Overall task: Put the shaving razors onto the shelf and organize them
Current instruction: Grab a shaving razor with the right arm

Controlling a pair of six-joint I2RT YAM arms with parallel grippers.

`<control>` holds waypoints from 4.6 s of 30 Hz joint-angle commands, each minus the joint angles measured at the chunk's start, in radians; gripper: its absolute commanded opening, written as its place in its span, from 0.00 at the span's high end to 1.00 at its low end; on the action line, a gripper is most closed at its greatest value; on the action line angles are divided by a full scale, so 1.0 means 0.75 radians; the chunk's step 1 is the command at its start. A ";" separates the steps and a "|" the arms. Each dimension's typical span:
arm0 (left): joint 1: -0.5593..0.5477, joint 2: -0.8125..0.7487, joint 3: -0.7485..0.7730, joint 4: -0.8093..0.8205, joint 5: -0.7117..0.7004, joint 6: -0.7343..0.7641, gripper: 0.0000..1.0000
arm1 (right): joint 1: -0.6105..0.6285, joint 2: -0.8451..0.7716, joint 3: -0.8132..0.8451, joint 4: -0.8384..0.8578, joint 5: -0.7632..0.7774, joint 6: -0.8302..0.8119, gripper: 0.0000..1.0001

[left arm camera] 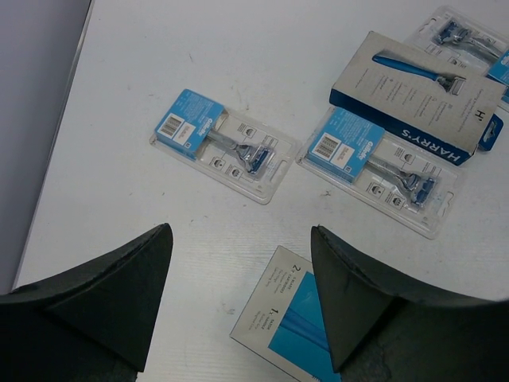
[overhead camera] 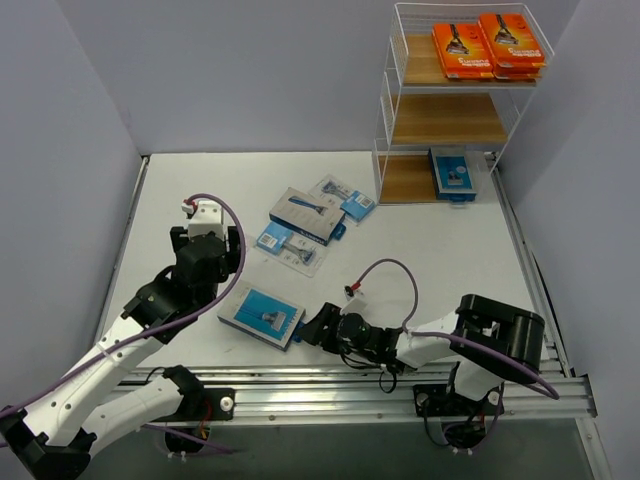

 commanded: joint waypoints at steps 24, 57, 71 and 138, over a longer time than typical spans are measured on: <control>0.011 -0.009 0.006 0.032 0.065 -0.016 0.19 | 0.027 0.273 0.064 0.290 0.017 0.124 0.58; 0.009 -0.013 0.010 0.022 0.091 -0.018 0.19 | -0.011 0.273 -0.005 0.440 0.011 0.146 1.00; 0.011 -0.015 0.010 0.022 0.085 -0.021 0.19 | -0.083 -0.172 0.003 0.058 0.066 -0.070 1.00; 0.017 0.009 0.030 -0.017 0.144 -0.033 0.19 | -0.735 -0.956 -0.216 -1.029 0.565 0.128 1.00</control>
